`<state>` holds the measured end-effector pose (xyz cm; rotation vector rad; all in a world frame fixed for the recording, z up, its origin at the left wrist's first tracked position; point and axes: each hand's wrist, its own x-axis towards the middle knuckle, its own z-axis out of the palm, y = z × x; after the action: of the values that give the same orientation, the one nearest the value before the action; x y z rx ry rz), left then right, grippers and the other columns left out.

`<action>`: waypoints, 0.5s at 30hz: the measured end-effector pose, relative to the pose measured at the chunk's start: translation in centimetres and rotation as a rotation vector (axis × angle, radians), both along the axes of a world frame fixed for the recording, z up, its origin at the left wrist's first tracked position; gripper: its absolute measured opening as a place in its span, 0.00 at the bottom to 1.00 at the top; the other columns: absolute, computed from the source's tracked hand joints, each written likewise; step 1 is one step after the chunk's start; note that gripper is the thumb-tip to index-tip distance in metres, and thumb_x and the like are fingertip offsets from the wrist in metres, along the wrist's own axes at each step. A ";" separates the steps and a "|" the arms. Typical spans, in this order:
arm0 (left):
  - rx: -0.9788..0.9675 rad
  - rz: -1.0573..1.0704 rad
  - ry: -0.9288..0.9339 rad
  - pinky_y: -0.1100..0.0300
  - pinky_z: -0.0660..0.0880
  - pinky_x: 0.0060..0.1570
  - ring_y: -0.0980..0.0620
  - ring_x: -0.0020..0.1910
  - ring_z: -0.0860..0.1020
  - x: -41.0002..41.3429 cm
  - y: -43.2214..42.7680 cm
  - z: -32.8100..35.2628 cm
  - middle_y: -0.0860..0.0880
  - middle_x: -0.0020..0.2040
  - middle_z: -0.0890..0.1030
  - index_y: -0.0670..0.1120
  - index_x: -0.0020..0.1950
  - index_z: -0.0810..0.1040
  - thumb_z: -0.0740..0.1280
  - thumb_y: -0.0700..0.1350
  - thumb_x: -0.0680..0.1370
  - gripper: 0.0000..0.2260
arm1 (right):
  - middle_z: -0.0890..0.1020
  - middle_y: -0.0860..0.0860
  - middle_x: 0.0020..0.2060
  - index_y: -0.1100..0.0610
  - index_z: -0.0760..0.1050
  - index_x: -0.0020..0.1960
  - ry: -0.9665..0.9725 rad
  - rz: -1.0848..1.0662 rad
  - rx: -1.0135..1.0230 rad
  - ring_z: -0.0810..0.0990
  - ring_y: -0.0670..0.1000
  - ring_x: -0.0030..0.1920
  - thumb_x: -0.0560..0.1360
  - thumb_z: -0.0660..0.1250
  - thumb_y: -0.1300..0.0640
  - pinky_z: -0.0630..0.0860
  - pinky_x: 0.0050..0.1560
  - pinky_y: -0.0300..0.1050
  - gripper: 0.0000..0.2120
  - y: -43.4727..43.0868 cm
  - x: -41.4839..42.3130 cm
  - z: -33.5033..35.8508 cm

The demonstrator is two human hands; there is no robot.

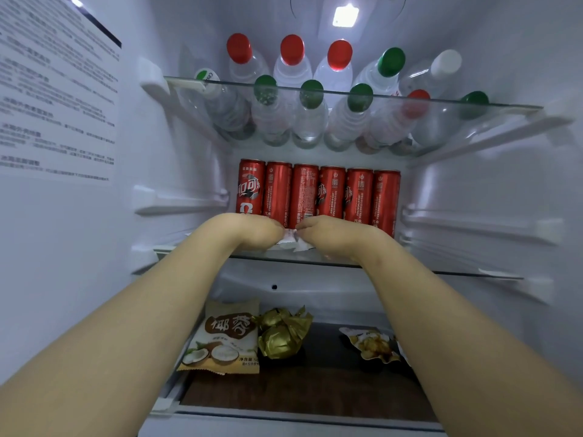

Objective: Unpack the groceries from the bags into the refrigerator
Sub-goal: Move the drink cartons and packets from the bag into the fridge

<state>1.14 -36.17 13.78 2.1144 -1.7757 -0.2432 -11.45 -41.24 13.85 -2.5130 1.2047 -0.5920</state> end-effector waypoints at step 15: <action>-0.220 0.061 -0.119 0.55 0.68 0.59 0.43 0.63 0.71 0.5 -0.2 -0.3 0.41 0.65 0.73 0.41 0.65 0.73 0.55 0.44 0.81 0.16 | 0.70 0.65 0.66 0.71 0.65 0.67 -0.139 0.019 0.008 0.68 0.62 0.66 0.79 0.52 0.67 0.67 0.64 0.50 0.19 0.5 -0.1 -0.1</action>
<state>1.66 -36.37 13.49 2.0575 -1.7114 0.0923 -11.56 -40.70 13.78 -2.4298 1.1291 -0.7422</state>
